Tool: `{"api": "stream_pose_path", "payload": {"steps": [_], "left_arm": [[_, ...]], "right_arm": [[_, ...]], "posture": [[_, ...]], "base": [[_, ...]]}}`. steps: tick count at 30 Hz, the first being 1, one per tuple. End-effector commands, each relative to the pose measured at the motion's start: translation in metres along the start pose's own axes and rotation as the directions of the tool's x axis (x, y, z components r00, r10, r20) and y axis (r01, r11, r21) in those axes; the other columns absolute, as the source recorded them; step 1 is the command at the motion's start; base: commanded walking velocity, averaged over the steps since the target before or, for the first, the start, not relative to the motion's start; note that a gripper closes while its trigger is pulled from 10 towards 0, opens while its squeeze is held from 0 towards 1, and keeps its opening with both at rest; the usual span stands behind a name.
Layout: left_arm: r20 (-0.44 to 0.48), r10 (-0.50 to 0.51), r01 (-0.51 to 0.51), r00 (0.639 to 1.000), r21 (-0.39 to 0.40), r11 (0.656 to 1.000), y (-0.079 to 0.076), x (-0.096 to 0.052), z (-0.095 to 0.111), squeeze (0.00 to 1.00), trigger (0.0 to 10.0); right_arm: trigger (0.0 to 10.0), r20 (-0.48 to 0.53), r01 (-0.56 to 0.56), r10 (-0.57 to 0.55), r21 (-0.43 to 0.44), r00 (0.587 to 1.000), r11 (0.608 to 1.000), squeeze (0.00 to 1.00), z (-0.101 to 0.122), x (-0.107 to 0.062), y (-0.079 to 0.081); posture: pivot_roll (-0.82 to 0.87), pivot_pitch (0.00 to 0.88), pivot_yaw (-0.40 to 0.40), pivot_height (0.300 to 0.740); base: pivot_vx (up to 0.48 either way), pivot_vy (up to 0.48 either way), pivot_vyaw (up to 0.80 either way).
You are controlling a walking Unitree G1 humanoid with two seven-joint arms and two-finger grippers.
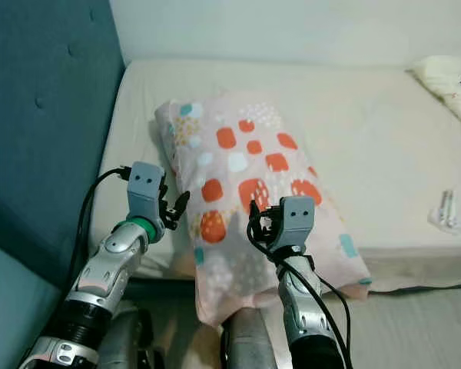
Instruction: Clean up the room
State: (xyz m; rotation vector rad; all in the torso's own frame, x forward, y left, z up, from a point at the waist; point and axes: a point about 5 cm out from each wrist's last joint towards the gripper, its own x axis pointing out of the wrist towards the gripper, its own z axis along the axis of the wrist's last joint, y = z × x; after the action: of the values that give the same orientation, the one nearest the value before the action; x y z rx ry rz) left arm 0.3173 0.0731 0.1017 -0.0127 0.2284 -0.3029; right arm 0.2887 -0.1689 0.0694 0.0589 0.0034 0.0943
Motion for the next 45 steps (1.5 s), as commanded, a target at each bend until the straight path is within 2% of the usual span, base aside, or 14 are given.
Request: {"api": "stream_pose_path", "payload": {"steps": [1,6,9,12,14,15,16,17,23,26,29,37,42,45], "left_arm": [[-0.021,0.003,-0.004,1.0,-0.046,0.999,-0.002,0.001,0.0,0.0,10.0],[-0.034,0.006,-0.01,0.999,-0.123,0.992,-0.002,0.003,0.005,0.0,10.0],[-0.071,-0.013,-0.006,0.997,-0.263,0.965,-0.001,0.006,0.008,0.0,10.0],[-0.079,-0.014,-0.009,0.997,-0.288,0.957,0.0,0.006,0.008,0.0,10.0],[-0.088,-0.019,-0.01,0.996,-0.321,0.947,0.003,0.006,0.006,0.09,10.0],[-0.099,-0.022,-0.015,0.995,-0.359,0.933,0.008,0.006,0.004,0.83,10.0],[-0.106,-0.024,-0.019,0.994,-0.383,0.924,0.011,0.006,0.002,0.83,10.0],[-0.106,-0.044,-0.005,0.993,-0.426,0.905,0.014,0.005,0.0,1.0,10.0],[-0.066,-0.119,0.061,0.991,-0.566,0.822,0.018,0.001,-0.002,1.0,10.0],[0.047,-0.195,0.172,0.98,-0.7,0.693,0.018,-0.004,0.005,1.0,10.0],[0.121,-0.229,0.244,0.966,-0.723,0.646,0.022,-0.008,0.01,1.0,10.0],[0.167,-0.357,0.372,0.919,-0.669,0.644,0.021,-0.019,0.006,1.0,10.0],[0.136,-0.415,0.405,0.899,-0.616,0.676,0.006,-0.02,-0.002,1.0,10.0],[0.086,-0.443,0.414,0.892,-0.549,0.726,-0.015,-0.011,-0.011,1.0,10.0]], "right_arm": [[10.0,0.006,0.01,-0.01,-0.047,1.0,0.999,0.0,0.002,-0.001,-0.007],[10.0,0.059,0.028,-0.019,-0.143,0.998,0.989,0.0,0.015,0.001,-0.017],[10.0,0.146,0.038,0.004,-0.282,0.989,0.959,0.0,0.041,0.008,-0.028],[10.0,0.155,0.035,0.011,-0.296,0.988,0.954,0.0,0.044,0.01,-0.028],[10.0,0.165,0.028,0.026,-0.316,0.986,0.948,0.0,0.048,0.011,-0.028],[10.0,0.175,0.017,0.046,-0.343,0.983,0.939,0.0,0.051,0.012,-0.027],[10.0,0.181,0.01,0.059,-0.36,0.982,0.933,0.0,0.054,0.013,-0.026],[10.0,0.19,0.003,0.074,-0.374,0.979,0.927,0.0,0.056,0.015,-0.024],[10.0,0.216,0.006,0.085,-0.392,0.973,0.92,0.0,0.062,0.017,-0.023],[10.0,0.229,0.015,0.084,-0.4,0.97,0.917,0.0,0.065,0.016,-0.024],[10.0,0.227,0.014,0.084,-0.401,0.97,0.916,0.0,0.064,0.014,-0.025],[10.0,0.211,0.01,0.079,-0.391,0.974,0.92,0.0,0.057,0.009,-0.025],[10.0,0.208,0.011,0.075,-0.385,0.975,0.923,0.0,0.057,0.008,-0.025],[10.0,0.21,0.01,0.077,-0.385,0.975,0.923,0.0,0.058,0.008,-0.025]], "posture": [[-0.14,0.0,0.017,0.585],[-0.14,0.0,0.019,0.57],[-0.14,0.0,0.017,0.55],[-0.14,0.0,0.017,0.545],[-0.14,0.0,0.016,0.54],[-0.14,0.002,0.014,0.535],[-0.14,0.003,0.013,0.53],[-0.13,0.003,0.01,0.526],[-0.13,0.006,0.007,0.526],[-0.14,0.012,0.007,0.526],[-0.14,0.014,0.008,0.526],[-0.14,0.019,0.01,0.526],[-0.15,0.023,0.007,0.526],[-0.16,0.024,0.001,0.526]], "base": [[0.0,0.0,0.0],[0.0,0.0,0.0],[0.0,0.0,0.0],[0.0,0.0,0.0],[0.0,0.0,0.0],[0.0,0.0,0.0],[0.0,0.0,0.0],[0.0,0.0,0.0],[0.0,0.0,0.0],[0.0,0.0,0.0],[0.0,0.0,0.0],[0.0,0.0,0.0],[0.0,0.0,0.0],[0.0,0.0,0.0]]}}
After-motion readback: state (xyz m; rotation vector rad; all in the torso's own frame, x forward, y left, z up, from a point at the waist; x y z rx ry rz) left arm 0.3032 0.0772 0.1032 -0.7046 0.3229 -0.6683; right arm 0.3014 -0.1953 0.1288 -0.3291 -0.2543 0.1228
